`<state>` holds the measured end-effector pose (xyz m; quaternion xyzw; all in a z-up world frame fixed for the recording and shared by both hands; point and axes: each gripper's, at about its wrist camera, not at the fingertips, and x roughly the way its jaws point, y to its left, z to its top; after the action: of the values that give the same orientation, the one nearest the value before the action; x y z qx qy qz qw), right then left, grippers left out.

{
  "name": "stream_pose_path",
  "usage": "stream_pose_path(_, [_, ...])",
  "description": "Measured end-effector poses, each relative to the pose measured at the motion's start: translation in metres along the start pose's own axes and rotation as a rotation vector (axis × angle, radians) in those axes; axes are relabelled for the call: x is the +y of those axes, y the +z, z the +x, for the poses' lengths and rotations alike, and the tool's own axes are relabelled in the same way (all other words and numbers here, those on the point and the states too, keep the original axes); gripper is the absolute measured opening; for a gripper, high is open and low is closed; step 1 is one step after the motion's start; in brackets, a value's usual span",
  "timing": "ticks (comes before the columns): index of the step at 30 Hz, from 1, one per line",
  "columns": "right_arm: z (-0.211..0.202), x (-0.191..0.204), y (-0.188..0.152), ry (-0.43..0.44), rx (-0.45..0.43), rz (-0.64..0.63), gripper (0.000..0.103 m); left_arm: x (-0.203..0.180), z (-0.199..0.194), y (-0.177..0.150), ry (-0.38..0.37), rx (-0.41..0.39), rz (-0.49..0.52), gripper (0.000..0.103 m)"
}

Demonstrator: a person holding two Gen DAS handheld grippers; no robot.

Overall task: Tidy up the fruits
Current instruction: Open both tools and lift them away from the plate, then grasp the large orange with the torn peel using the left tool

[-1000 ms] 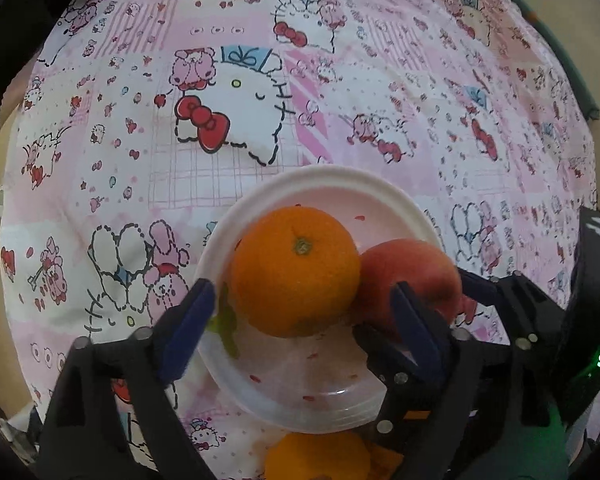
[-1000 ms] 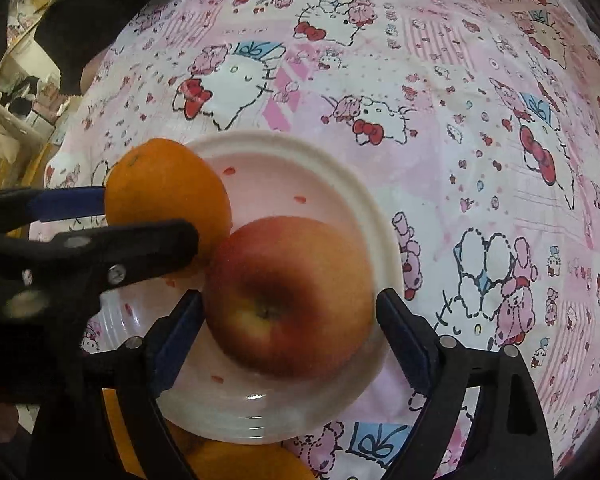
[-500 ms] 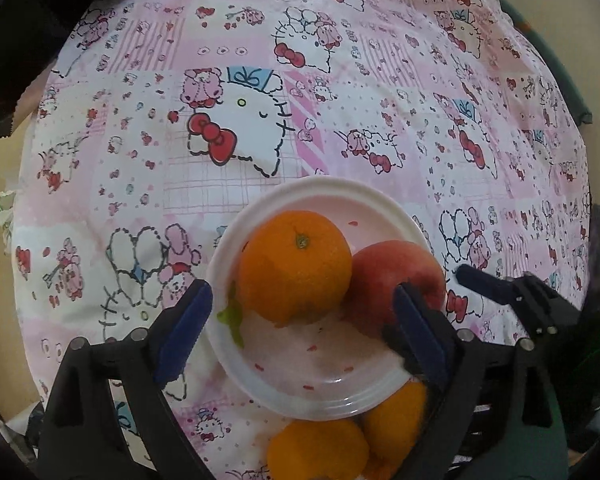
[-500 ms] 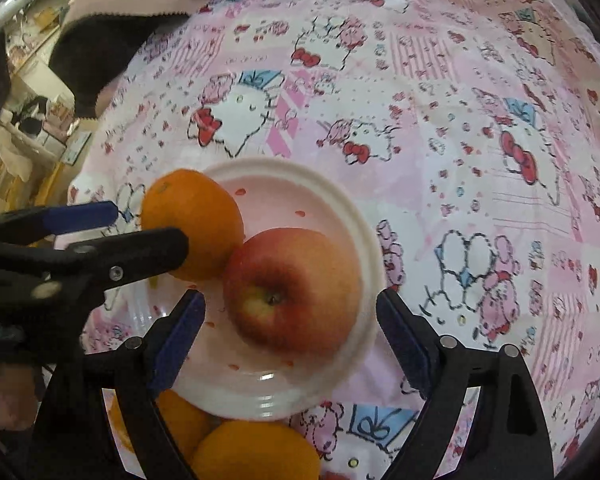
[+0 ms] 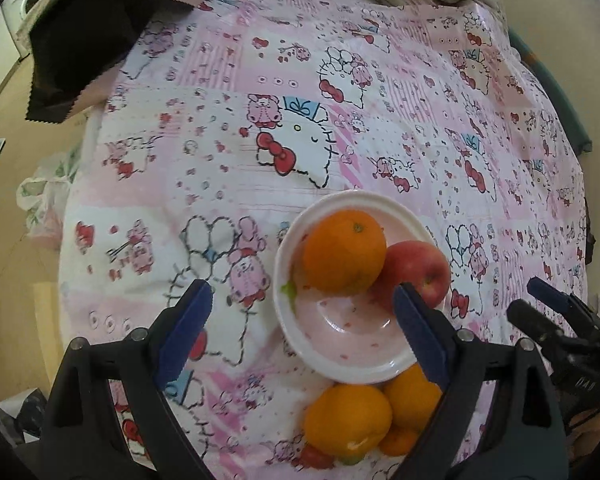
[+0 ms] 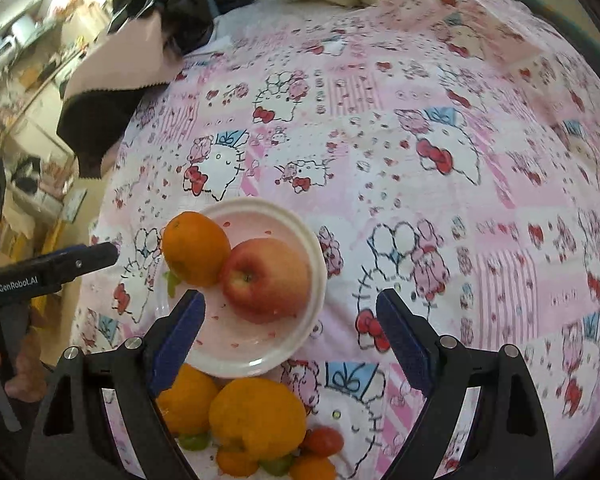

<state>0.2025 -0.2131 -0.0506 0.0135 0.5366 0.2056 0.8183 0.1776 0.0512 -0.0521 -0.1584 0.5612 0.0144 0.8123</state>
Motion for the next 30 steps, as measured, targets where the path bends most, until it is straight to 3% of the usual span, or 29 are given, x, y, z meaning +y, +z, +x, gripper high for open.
stream_pose_path(7, [-0.021, -0.006, -0.032, 0.024, -0.007, 0.076, 0.09, 0.001, -0.018, -0.029, -0.007, 0.001, 0.03, 0.09])
stream_pose_path(13, [-0.032, -0.008, -0.056, 0.035, -0.012, 0.151, 0.09, -0.016, -0.018, -0.071, -0.01, 0.044, 0.134, 0.09])
stream_pose_path(21, [-0.031, -0.015, -0.089, 0.043, 0.023, 0.27, 0.09, -0.045, 0.011, -0.125, 0.032, 0.123, 0.296, 0.09])
stream_pose_path(24, [-0.033, -0.018, -0.093, 0.041, 0.024, 0.284, 0.09, -0.047, 0.018, -0.134, 0.024, 0.14, 0.293, 0.09])
stream_pose_path(30, [-0.034, -0.031, -0.097, 0.013, 0.025, 0.31, 0.09, -0.07, 0.046, -0.143, 0.072, 0.171, 0.391, 0.09])
